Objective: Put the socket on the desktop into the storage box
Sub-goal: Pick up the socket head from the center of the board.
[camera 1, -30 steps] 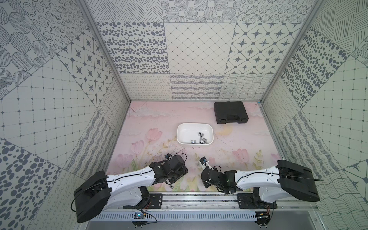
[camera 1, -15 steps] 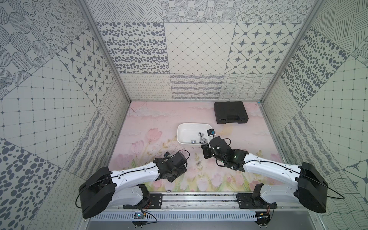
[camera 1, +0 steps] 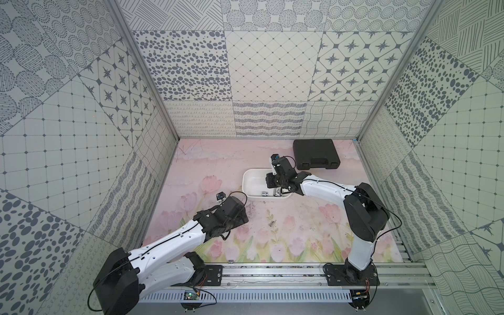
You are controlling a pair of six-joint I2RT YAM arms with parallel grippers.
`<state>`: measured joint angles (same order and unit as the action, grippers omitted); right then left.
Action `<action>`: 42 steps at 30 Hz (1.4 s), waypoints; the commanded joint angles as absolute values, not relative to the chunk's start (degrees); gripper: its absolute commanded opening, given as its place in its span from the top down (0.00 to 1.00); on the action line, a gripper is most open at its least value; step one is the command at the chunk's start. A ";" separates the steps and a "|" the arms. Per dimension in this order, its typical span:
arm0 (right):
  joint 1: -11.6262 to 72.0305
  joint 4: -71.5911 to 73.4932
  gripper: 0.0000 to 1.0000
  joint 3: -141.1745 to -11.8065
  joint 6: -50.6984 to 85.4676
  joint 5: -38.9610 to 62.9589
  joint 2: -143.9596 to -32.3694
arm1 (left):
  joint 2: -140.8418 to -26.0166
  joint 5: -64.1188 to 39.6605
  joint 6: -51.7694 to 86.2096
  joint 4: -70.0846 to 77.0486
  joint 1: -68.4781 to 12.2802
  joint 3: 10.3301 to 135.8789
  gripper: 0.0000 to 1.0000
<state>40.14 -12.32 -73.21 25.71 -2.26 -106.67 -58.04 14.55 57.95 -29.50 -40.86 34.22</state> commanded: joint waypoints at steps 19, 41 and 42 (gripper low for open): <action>62.27 -2.13 0.51 -36.75 27.27 -13.72 -75.50 | -57.04 11.06 43.08 -22.52 -40.52 31.96 0.10; 63.47 8.70 0.53 -32.69 26.73 -13.01 -89.73 | -55.46 11.42 42.99 -21.55 -40.51 30.85 0.10; 63.46 8.54 0.55 -32.78 26.56 -13.20 -89.81 | -55.39 11.42 43.03 -21.59 -40.52 30.85 0.10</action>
